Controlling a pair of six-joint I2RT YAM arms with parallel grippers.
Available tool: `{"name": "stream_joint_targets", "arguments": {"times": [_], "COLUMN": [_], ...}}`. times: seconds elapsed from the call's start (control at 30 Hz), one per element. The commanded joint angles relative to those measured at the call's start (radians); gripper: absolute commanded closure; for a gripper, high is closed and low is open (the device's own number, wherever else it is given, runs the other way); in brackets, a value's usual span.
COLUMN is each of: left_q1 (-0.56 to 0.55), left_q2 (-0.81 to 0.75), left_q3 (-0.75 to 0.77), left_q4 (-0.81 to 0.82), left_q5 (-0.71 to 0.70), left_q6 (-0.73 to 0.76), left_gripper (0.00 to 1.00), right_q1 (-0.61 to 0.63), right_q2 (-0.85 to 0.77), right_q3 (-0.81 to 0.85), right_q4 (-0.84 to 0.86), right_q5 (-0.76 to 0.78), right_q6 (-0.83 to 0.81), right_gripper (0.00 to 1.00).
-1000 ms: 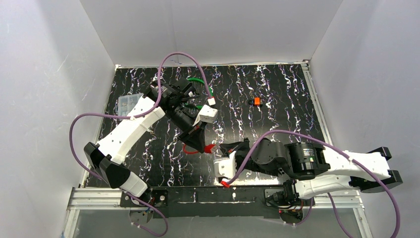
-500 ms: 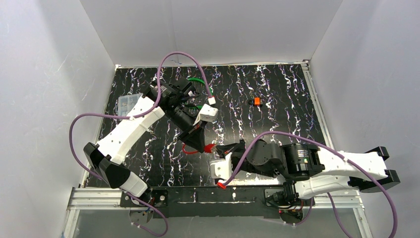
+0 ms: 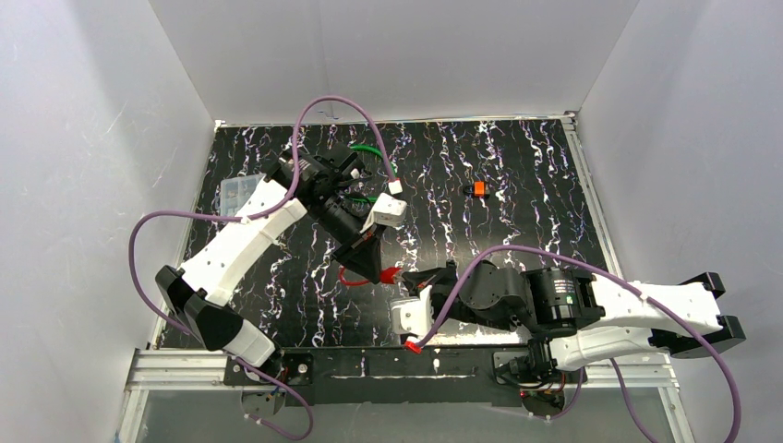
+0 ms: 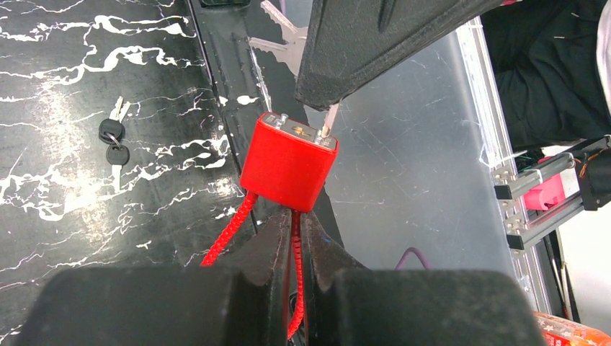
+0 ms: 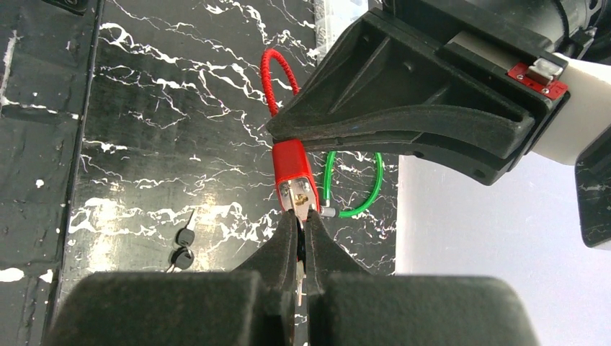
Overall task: Unlock with the key
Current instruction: Unlock the lock.
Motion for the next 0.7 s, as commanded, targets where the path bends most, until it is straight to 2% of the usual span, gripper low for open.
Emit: {"name": "stream_joint_targets", "arguments": {"times": [0.0,0.37,0.43,0.47,0.67], "left_q1": [-0.002,-0.003,-0.044,-0.008,-0.003], "left_q2": [-0.02,-0.027,-0.028,-0.03,-0.03], "left_q3": [0.047,0.052,0.055,0.055,0.051], "left_q4": [-0.053,-0.035,-0.034,-0.03,-0.036], "left_q5": [0.039,0.044,0.053,0.055,0.089], "left_q6": [-0.012,-0.033,-0.036,-0.041,-0.053], "left_gripper": [1.0,1.0,1.0,1.0,1.0], "right_q1": [0.009,0.012,0.013,0.013,0.014], "right_q2": [-0.003,0.019,0.024,0.026,0.016], "right_q3": [-0.012,-0.036,-0.04,-0.039,-0.079], "right_q4": [0.031,0.068,0.084,0.086,0.194], "right_q5": [-0.015,0.031,0.054,0.059,0.123], "right_q6": [0.001,-0.016,-0.019,-0.018,-0.063], "right_gripper": [0.99,0.99,0.99,0.99,0.99]}}
